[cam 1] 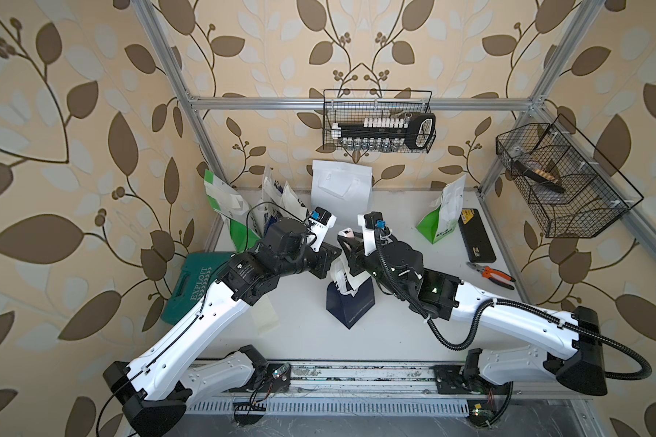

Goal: Staple the receipts to the bags
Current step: Place the stapler in the takeout bag, then staple the receipt to the takeout bag.

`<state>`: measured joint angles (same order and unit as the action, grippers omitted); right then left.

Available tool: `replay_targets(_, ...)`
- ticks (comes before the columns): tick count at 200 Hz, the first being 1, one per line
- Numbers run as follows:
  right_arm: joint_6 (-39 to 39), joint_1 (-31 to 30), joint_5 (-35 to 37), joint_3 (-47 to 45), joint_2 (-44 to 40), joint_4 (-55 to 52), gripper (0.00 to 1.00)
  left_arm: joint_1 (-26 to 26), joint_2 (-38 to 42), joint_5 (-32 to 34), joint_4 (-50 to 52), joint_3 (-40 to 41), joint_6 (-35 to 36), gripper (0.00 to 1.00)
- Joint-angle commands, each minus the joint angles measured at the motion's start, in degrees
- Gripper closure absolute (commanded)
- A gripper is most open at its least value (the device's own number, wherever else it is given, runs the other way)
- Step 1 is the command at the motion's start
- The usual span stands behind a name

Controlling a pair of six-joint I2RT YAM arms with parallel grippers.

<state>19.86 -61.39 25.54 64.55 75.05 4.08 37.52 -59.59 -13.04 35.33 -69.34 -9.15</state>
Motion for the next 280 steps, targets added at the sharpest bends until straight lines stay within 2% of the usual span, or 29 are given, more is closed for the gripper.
replay_targets(1,1.19,-0.46,0.61,3.59,-0.11,-5.87,1.0,0.31,2.08,-0.86,-4.18,-0.02,1.84,1.0)
replay_targets(25,3.86,-0.49,0.25,5.5,0.63,-11.39,1.0,0.31,3.46,-1.16,-5.23,0.66,3.47,1.0)
replay_targets(29,4.39,-0.49,-0.27,5.64,0.7,-12.03,0.94,0.33,3.58,-1.19,-5.42,0.82,3.89,1.0)
replay_targets(41,4.81,-0.6,-1.46,6.53,0.1,-14.63,0.61,0.3,3.69,-1.6,-5.32,1.01,5.81,1.0)
replay_targets(49,3.99,-0.84,-1.79,6.46,-1.18,-15.11,0.5,0.31,3.69,-2.22,-5.18,1.33,6.97,1.0)
replay_targets(85,-2.19,-0.63,-7.44,6.53,-9.97,-19.09,0.31,0.28,4.22,-6.07,-5.25,2.63,10.36,1.0)
replay_targets(104,-4.84,2.24,-15.34,7.73,-13.6,-23.83,0.19,0.34,4.22,-9.22,-4.07,1.96,12.9,1.0)
replay_targets(114,-5.59,6.25,-23.99,8.6,-14.47,-26.88,0.14,0.29,4.18,-11.62,-3.58,1.6,14.06,1.0)
replay_targets(139,-7.17,16.05,-45.71,8.32,-14.92,-30.61,0.1,0.33,4.29,-21.61,-2.6,1.12,16.95,1.0)
replay_targets(160,-8.9,19.5,-56.93,6.52,-15.02,-29.58,0.08,0.43,4.7,-26.32,-3.09,1.34,17.26,1.0)
replay_targets(185,-11.92,19.55,-61.32,5.3,-14.85,-29.11,0.0,0.69,4.65,-28.83,-2.33,0.79,17.21,1.0)
replay_targets(217,-14.9,19.54,-66.31,4.85,-13.51,-29.2,0.01,1.08,4.75,-29.47,-2.46,0.22,16.75,1.0)
replay_targets(246,-16.43,19.37,-65.7,4.72,-11.39,-29.32,0.0,1.85,4.57,-30.42,-2.62,-0.48,16.56,1.0)
replay_targets(280,-17.57,19.16,-68.99,5.21,-9.18,-29.05,0.04,2.42,4.57,-29.69,-3.06,-0.94,16.02,1.0)
